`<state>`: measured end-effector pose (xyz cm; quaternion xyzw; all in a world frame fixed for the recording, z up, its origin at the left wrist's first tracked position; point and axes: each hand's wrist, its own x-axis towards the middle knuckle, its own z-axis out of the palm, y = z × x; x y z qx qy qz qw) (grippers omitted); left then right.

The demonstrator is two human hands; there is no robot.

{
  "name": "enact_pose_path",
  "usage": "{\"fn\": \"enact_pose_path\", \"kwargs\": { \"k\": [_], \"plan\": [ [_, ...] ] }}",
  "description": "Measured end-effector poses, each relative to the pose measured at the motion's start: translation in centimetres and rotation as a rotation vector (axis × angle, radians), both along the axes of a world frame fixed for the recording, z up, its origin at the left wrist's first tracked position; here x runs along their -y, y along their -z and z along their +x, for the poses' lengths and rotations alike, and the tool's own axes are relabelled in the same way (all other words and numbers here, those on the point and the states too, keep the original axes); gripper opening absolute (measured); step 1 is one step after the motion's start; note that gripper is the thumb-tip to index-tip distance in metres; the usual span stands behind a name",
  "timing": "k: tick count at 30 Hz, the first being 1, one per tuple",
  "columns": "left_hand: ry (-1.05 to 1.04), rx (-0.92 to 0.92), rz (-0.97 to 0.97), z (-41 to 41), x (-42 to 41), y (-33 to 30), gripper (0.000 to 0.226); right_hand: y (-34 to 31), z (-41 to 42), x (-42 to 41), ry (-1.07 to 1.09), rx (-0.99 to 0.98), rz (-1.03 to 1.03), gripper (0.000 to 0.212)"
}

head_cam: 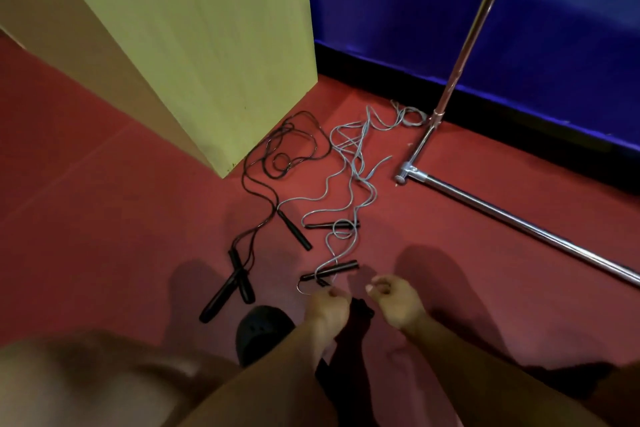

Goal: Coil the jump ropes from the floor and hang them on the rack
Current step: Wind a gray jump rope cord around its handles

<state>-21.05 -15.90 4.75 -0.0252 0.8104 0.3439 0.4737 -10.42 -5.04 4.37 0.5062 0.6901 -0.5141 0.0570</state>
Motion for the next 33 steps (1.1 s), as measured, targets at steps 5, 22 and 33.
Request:
{"fn": "enact_pose_path", "kwargs": {
  "k": [5, 22, 33],
  "plan": [
    [-0.151, 0.101, -0.056, 0.6, 0.6, 4.2, 0.031, 3.0, -4.6, -1.6, -0.256, -0.035, 0.075, 0.050],
    [-0.518, 0.137, -0.093, 0.8, -3.5, 7.9, 0.023, 9.0, -4.2, -1.8, -0.263, -0.028, 0.108, 0.012],
    [-0.476, 0.155, 0.120, 3.8, -5.5, 1.6, 0.022, 1.5, 4.3, -1.2, -0.003, 0.070, -0.366, 0.022]
  ]
}}
